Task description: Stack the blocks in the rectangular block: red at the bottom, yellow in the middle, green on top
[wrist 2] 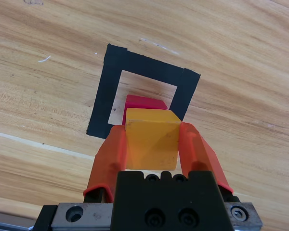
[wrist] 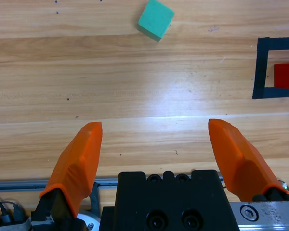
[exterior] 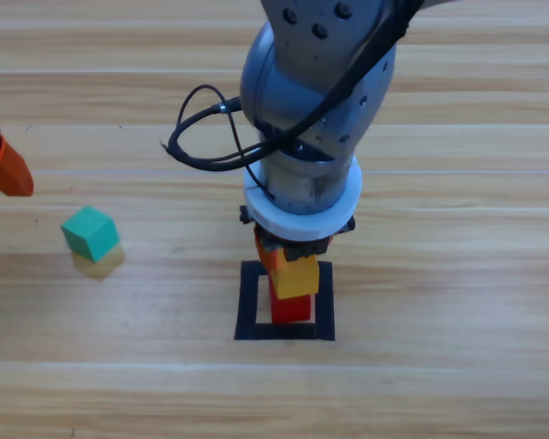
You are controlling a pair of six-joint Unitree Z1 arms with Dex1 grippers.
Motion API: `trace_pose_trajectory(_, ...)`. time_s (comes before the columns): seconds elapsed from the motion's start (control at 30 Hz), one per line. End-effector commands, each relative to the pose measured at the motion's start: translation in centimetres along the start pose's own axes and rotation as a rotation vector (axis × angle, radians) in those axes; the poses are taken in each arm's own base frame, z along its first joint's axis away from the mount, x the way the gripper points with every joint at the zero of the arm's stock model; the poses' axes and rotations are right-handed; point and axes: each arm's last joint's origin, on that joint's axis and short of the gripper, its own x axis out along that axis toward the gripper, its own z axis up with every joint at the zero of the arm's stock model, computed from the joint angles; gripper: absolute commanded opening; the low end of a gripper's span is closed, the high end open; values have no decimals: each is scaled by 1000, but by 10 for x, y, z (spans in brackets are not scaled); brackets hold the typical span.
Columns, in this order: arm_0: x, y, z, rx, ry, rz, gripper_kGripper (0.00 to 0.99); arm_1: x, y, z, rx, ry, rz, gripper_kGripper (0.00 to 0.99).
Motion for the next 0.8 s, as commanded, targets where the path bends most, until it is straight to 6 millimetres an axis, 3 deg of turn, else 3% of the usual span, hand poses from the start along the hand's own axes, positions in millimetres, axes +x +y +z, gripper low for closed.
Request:
trace_pose_trajectory(0.03,7,6,-2,-10,13,5,934,27,13,-10,-26,36,-54,0)
trace_pose_trajectory(0.8,26,14,-5,-20,36,-8,933,16,21,-16,-40,-2,-72,0)
